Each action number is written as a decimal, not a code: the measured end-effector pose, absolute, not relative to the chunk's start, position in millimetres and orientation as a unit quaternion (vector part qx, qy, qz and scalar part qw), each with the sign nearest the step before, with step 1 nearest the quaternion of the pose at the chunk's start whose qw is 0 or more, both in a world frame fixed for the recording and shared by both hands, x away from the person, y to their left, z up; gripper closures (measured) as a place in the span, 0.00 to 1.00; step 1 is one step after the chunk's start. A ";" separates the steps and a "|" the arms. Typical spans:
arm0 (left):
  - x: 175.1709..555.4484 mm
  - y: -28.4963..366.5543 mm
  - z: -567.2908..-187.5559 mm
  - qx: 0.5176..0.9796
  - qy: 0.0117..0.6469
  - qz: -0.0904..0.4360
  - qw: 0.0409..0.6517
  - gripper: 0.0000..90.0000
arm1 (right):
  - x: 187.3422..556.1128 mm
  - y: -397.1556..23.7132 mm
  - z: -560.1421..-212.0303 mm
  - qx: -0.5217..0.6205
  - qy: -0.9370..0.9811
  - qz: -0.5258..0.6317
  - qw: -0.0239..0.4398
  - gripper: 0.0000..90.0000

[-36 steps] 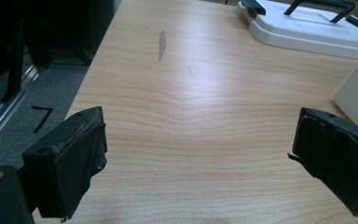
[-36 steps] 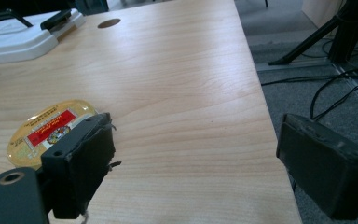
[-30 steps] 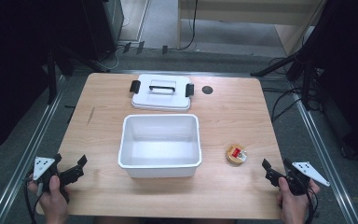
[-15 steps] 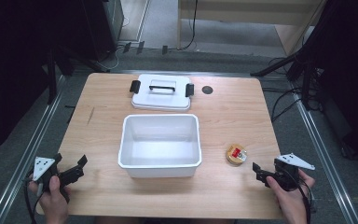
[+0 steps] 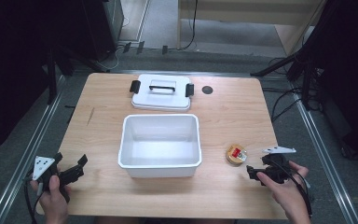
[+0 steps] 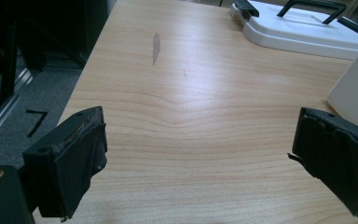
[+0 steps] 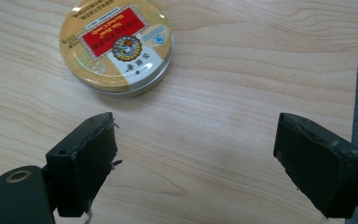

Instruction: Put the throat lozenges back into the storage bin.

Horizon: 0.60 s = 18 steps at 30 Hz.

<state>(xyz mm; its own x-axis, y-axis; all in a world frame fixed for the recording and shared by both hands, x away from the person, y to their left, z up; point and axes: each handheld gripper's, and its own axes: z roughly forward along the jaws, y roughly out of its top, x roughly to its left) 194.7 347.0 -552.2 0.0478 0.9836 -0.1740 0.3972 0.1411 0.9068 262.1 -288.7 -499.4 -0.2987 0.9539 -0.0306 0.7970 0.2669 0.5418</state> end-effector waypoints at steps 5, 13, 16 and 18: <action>194.6 347.1 -552.2 0.567 0.608 0.328 0.449 0.04 | 272.7 -276.9 -490.5 0.559 0.794 0.183 0.152 0.14; 195.1 347.2 -552.1 0.568 0.607 0.327 0.449 0.04 | 290.0 -265.8 -488.5 0.565 0.808 0.127 0.107 0.14; 195.5 347.1 -552.0 0.570 0.606 0.325 0.449 0.04 | 296.0 -261.0 -487.9 0.561 0.814 0.111 0.097 0.14; 195.7 347.0 -552.0 0.571 0.605 0.325 0.449 0.04 | 299.1 -257.9 -486.6 0.560 0.818 0.101 0.089 0.14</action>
